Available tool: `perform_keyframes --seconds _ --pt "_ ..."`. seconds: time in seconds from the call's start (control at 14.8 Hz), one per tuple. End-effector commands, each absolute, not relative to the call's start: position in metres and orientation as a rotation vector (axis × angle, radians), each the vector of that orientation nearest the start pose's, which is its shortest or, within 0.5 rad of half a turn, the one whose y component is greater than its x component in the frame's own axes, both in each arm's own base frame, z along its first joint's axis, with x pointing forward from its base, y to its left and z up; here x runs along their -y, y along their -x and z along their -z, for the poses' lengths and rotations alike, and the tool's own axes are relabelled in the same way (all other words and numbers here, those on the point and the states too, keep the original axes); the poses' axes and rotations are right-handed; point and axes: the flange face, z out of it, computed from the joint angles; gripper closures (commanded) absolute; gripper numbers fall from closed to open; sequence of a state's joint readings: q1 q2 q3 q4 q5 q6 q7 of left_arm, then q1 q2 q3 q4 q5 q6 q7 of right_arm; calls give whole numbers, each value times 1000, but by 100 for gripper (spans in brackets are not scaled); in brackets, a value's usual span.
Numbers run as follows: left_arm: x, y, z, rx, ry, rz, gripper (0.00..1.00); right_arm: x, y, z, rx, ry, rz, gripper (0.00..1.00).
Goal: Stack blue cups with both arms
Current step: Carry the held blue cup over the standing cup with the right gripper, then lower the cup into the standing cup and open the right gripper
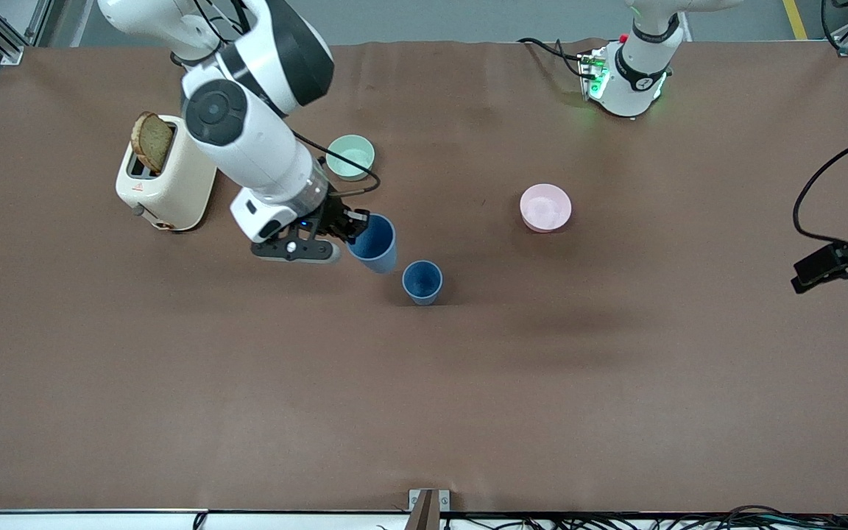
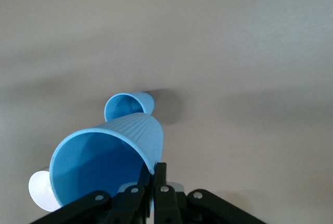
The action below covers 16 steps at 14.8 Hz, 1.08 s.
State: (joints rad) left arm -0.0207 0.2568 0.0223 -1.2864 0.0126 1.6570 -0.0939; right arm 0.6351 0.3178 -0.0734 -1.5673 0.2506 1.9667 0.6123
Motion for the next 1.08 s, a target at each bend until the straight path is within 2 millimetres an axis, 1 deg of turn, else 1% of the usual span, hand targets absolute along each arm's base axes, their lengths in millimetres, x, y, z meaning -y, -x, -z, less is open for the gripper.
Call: perform_keyframes --seconds 0.0,0.07,0.14,0.27,0.41,0.61,0.88,0.95,1.02 --pt "1 -614 -639 177 3135 154 0 -391 -550 -451 -213 2875 -97 100" --pt "3 -605 -638 180 3136 100 0 -397 -551 -442 -210 2872 -85 100" --pt "5 -597 -639 173 3139 92 0 -407 -548 -433 -198 2872 -79 100" --pt "8 -589 -632 169 3153 102 0 -418 -545 -422 -189 2877 -82 100" --pt "7 -587 -628 142 3154 163 0 -421 -545 -412 -195 2885 -91 100" --pt "2 -586 -630 149 3150 195 0 -433 -545 -394 -182 2882 -65 100" --pt "8 -587 -629 138 3142 186 0 -433 -546 -389 -181 2882 -59 100" --pt "6 -588 -630 137 3140 188 0 -434 -547 -386 -181 2882 -54 100" --pt "4 -587 -627 135 3143 169 0 -435 -547 -384 -177 2884 -52 100"
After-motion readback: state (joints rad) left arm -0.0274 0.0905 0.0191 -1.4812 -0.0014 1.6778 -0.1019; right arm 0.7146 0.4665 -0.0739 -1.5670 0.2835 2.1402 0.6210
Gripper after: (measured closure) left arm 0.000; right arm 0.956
